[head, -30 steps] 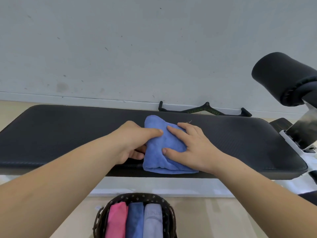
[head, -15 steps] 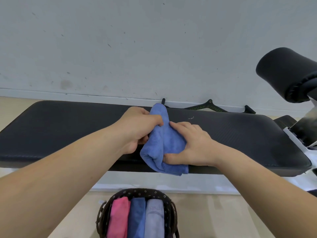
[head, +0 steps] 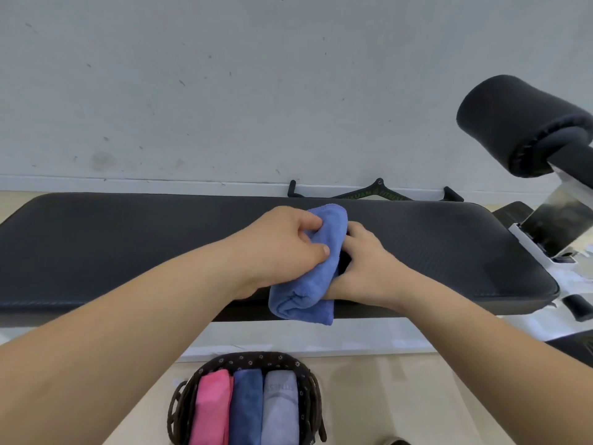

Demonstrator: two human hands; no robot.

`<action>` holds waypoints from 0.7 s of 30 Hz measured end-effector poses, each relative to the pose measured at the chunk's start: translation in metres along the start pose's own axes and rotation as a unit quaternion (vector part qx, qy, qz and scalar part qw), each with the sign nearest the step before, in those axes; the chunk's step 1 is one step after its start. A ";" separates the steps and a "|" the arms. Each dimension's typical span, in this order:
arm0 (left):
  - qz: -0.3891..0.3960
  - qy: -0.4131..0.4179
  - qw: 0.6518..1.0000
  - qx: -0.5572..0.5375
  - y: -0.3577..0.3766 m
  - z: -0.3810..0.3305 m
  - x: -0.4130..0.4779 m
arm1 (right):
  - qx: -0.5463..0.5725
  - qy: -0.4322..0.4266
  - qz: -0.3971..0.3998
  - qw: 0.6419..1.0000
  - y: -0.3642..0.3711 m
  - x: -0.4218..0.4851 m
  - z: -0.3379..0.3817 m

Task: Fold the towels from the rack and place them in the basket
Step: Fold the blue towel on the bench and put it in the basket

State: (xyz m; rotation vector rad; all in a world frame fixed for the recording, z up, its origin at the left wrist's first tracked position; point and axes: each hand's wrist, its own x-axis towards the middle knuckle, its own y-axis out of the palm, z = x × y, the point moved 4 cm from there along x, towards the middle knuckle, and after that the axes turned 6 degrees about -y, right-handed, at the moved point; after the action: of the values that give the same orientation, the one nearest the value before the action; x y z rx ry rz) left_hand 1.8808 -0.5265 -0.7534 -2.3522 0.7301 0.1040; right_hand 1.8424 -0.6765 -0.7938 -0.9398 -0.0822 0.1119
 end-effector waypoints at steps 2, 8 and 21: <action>0.000 0.010 0.998 0.055 0.003 0.001 0.000 | 0.036 0.036 -0.010 0.999 -0.012 -0.006 -0.002; -0.132 0.025 0.947 0.293 0.021 0.002 0.004 | 0.133 0.155 -0.106 0.973 -0.023 -0.014 -0.006; -0.121 -0.074 0.986 0.083 -0.009 0.034 -0.003 | 0.260 0.237 -0.090 0.932 -0.008 -0.005 0.010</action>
State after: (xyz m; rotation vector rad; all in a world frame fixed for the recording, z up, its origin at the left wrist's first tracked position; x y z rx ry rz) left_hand 1.8869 -0.4985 -0.7734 -2.2253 0.3618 0.1063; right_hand 1.8367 -0.6739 -0.7815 -0.4047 0.2993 -0.2567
